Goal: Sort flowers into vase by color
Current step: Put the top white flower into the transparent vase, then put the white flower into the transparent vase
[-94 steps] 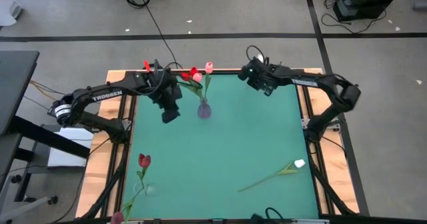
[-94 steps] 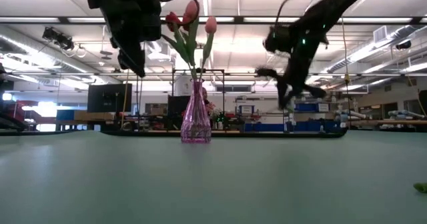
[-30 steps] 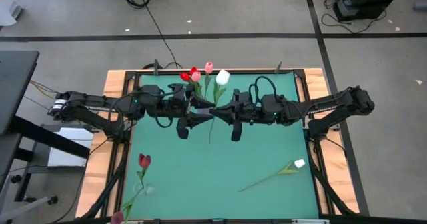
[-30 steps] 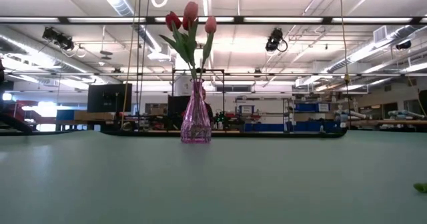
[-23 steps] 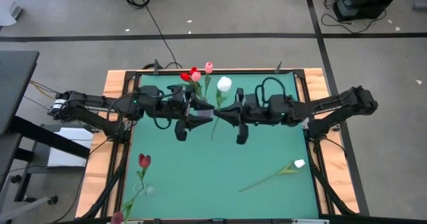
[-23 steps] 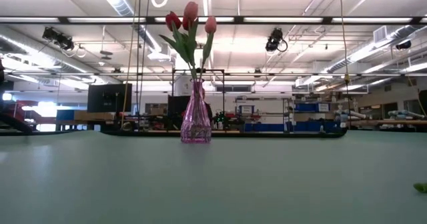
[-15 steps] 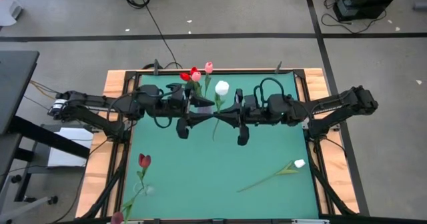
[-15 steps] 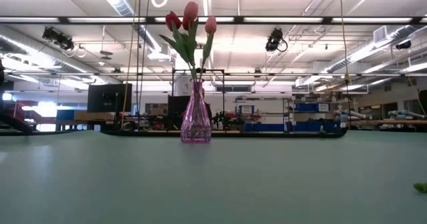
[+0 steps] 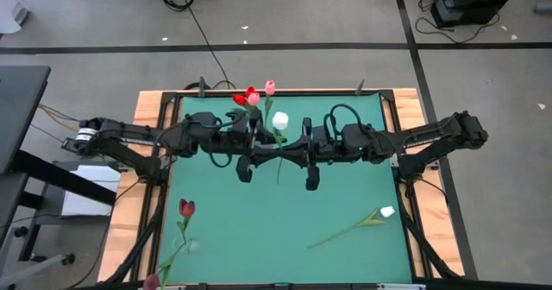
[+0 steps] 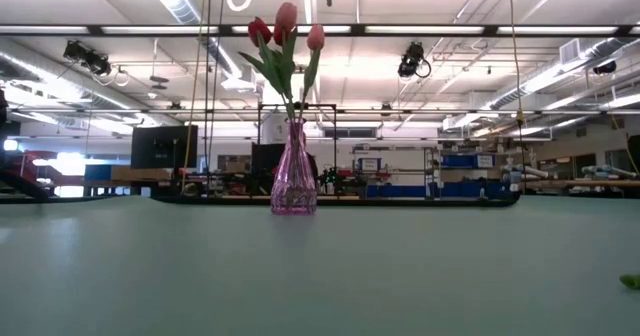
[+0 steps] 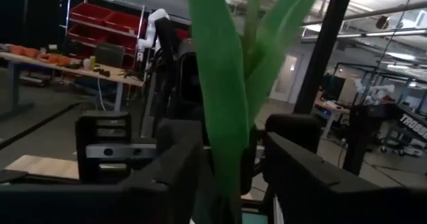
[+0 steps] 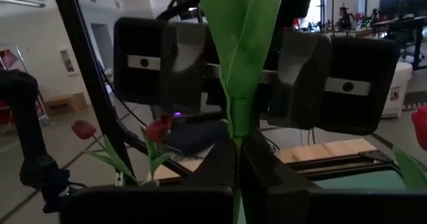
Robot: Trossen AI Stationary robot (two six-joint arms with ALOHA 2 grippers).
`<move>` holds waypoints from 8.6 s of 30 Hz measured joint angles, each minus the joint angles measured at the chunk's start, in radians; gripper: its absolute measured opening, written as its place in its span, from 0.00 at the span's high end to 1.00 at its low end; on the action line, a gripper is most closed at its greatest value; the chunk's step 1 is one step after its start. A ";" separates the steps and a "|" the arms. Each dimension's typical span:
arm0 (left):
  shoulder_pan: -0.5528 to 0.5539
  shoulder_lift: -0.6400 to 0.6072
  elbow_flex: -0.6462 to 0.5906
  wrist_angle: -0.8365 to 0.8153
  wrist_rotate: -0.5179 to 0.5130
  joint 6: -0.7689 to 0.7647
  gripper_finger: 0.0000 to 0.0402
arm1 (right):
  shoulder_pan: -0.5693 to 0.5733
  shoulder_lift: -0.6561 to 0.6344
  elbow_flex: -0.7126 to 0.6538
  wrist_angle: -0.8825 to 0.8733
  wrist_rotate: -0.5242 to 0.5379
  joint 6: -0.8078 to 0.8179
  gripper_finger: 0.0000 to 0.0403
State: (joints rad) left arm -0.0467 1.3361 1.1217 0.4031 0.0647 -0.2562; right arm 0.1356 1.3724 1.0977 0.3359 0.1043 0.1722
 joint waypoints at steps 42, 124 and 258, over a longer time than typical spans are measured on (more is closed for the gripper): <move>-0.058 -0.473 -0.082 -0.620 -0.185 0.191 0.98 | 0.212 -0.522 -0.001 -0.807 0.349 0.016 0.79; -0.440 -1.178 -0.894 -0.136 0.393 0.041 0.98 | 0.212 -0.491 -0.002 -0.771 0.339 0.016 0.80; 0.213 0.000 0.114 -1.228 0.010 0.029 0.33 | 0.371 0.473 -0.003 -1.413 -0.186 2.150 0.76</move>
State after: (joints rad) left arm 0.1665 1.3365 1.2358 -0.8245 0.0742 -0.2270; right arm 0.5070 1.8451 1.0952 -1.0772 -0.0815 2.3227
